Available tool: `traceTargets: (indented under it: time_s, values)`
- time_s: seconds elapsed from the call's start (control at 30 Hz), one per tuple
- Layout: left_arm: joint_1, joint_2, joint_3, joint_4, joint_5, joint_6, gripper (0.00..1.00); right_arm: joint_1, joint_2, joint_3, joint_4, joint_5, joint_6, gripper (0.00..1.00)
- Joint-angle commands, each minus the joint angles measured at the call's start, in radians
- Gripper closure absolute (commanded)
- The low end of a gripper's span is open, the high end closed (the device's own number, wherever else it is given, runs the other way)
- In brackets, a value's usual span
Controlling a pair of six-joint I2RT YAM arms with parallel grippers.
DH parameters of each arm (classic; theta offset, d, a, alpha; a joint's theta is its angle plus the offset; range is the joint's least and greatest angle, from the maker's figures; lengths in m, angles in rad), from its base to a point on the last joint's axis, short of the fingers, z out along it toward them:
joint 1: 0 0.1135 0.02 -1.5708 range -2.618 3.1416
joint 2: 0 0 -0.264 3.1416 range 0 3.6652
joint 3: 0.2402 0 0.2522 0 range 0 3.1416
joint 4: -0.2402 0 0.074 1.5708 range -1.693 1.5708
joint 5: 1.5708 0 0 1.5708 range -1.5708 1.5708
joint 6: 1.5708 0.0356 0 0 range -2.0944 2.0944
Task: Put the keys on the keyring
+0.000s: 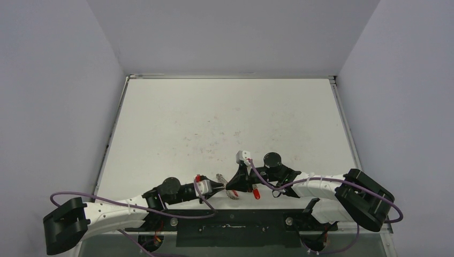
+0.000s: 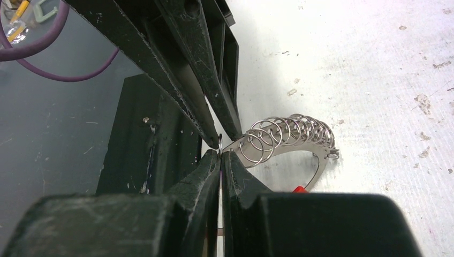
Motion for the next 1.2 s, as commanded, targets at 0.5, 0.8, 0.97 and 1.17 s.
traceTargets:
  time_s: [0.5,0.8,0.97,1.17]
  values:
    - [-0.009,0.078,0.011,0.136,-0.042,0.005,0.96,0.014,-0.011,-0.001,0.13,-0.027,0.021,1.0]
    - [-0.009,-0.004,0.01,0.045,-0.057,-0.008,1.0,0.014,-0.015,0.003,0.113,0.005,0.019,0.95]
    - [-0.01,-0.048,0.026,-0.044,-0.074,0.001,1.0,0.013,-0.026,0.012,0.091,0.019,0.011,0.75]
    - [-0.01,-0.05,0.065,-0.133,-0.072,0.025,1.0,0.014,-0.076,0.033,-0.021,0.045,-0.066,0.63]
